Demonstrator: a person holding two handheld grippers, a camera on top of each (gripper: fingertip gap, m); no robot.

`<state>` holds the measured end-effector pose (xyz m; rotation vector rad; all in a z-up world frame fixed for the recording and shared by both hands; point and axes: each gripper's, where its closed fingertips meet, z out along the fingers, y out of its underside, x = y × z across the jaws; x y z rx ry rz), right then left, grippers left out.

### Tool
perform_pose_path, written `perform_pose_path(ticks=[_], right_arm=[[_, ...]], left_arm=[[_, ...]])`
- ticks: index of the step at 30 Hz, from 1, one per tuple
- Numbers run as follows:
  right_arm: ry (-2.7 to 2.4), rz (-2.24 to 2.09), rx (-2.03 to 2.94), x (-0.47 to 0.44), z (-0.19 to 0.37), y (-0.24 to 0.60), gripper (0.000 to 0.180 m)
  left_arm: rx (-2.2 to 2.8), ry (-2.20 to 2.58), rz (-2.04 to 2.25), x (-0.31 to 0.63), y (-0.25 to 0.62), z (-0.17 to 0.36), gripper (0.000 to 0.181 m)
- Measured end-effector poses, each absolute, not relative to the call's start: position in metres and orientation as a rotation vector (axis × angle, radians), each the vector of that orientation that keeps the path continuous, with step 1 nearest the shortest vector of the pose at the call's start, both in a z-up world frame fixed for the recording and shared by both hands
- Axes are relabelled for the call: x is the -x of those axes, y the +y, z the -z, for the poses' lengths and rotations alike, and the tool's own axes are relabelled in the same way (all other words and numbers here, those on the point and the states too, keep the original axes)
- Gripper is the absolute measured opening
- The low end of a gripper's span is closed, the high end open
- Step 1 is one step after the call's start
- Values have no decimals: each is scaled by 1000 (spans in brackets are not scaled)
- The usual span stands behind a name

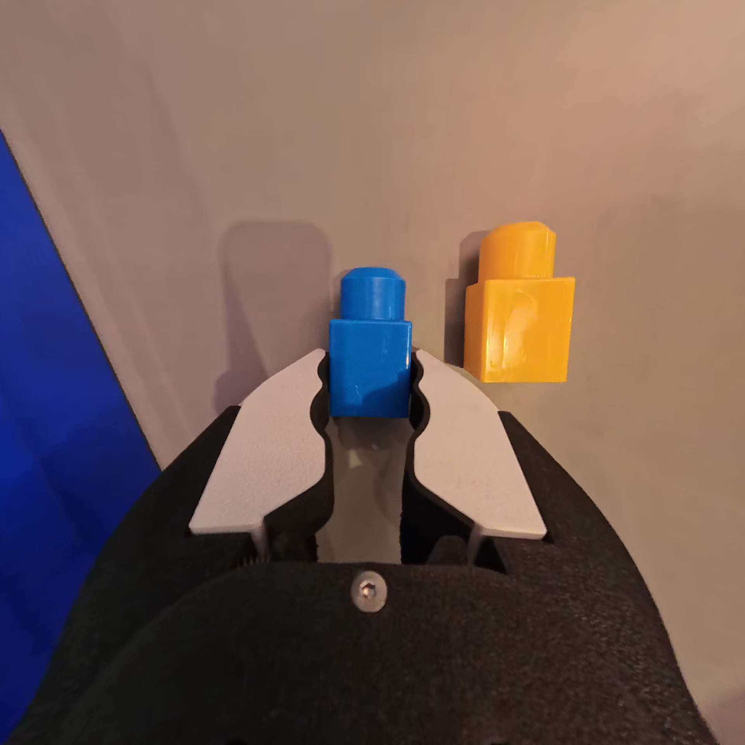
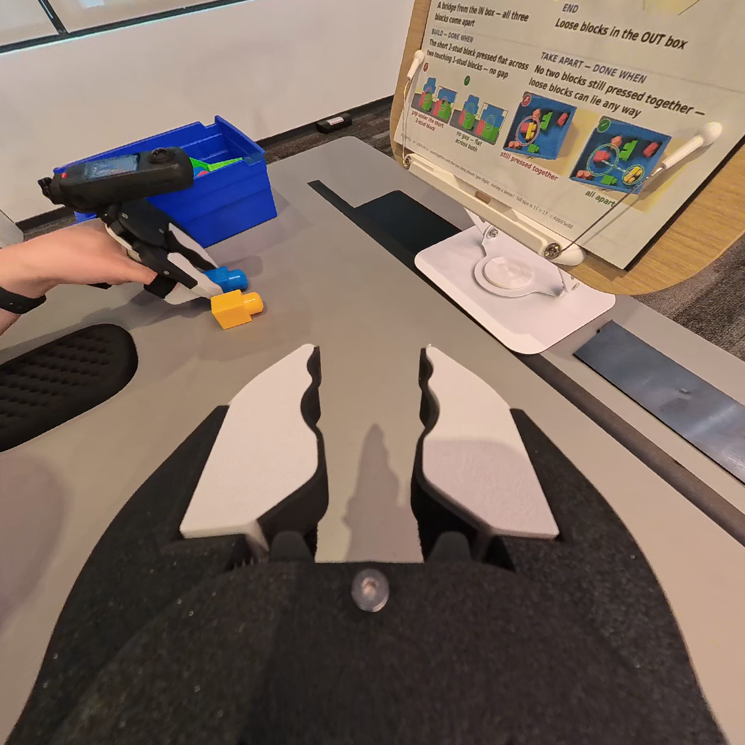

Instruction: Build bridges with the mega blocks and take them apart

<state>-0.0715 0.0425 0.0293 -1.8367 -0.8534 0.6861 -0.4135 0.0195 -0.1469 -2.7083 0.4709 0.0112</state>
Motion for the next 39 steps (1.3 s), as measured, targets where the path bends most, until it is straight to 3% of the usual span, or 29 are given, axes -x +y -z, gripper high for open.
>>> perform_pose_path(ticks=[11,16,20,28,39], right_arm=[[-853,-678,1862,69,-23,46,46],[-856,-684,1875,71,-19,47,46],[-881,-670,1894,77,-13,47,46],[-903,-680,1921,84,-4,45,46],[-900,-619,2026,77,22,53,46]], left_arm=[[2474,386,240,401,12,88,45],[2281,225,78,488,2,-3,43],[2191,362,-187,580,30,-33,46],[2239,1026,-320,601,68,45,55],[2321,1272,-306,608,98,92,46]])
